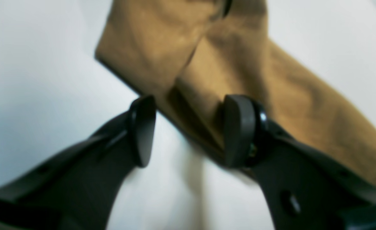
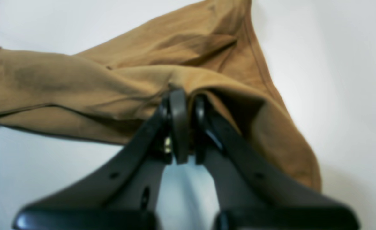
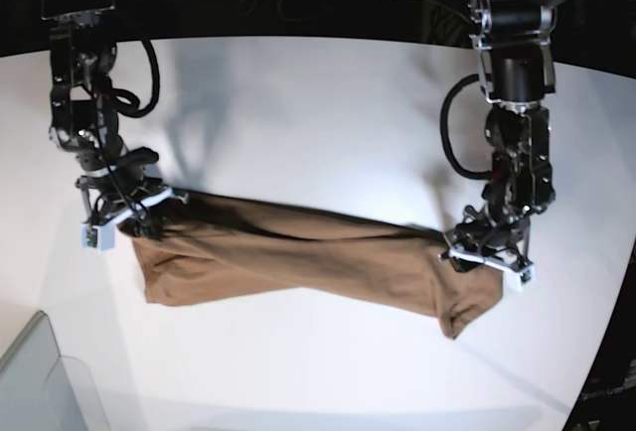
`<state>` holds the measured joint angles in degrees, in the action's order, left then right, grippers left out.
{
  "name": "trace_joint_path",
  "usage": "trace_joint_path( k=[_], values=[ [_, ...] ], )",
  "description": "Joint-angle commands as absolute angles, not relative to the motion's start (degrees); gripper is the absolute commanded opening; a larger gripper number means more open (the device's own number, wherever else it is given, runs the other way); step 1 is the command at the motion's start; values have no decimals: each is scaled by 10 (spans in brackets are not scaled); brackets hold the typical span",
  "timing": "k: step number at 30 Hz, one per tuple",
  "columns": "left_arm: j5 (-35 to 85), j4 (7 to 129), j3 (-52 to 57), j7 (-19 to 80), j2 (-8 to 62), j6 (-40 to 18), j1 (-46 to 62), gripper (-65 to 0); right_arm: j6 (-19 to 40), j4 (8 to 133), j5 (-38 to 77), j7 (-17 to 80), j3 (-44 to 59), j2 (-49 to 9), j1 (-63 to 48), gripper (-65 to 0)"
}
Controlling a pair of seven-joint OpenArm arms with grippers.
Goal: Layout the t-shirt on the table in an organized manner, then fold the t-shirt properly
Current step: 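Lift the shirt and pull the grippers apart to stretch it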
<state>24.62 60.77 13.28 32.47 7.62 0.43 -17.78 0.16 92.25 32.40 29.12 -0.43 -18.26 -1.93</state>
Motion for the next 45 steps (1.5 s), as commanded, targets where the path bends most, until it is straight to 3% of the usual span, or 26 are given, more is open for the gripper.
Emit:
trace_joint_path(
  k=[1,24,26,32,37,45],
  values=[
    [249,612,131,303,80,2,-193,-326,4,933,327,276,0,-189,-12,-650],
    [248,585,128,273,51,1,-212,-332,4,932,327,276,0,-178,-17,-650],
    [249,587,128,274,50,1,-212,-370,4,932,327,277,0,-178,-17,-650],
    [249,593,129,275,49,1,-213,-638,4,932,326,277,0,-178,-17,-650],
    [250,662,131,283,48,1,-191,-650,4,932,326,277,0,-181,-17,-650],
    [253,900,188,392,46,2,-94,-649,4,936,327,277,0,-191,-27,-650]
  ],
)
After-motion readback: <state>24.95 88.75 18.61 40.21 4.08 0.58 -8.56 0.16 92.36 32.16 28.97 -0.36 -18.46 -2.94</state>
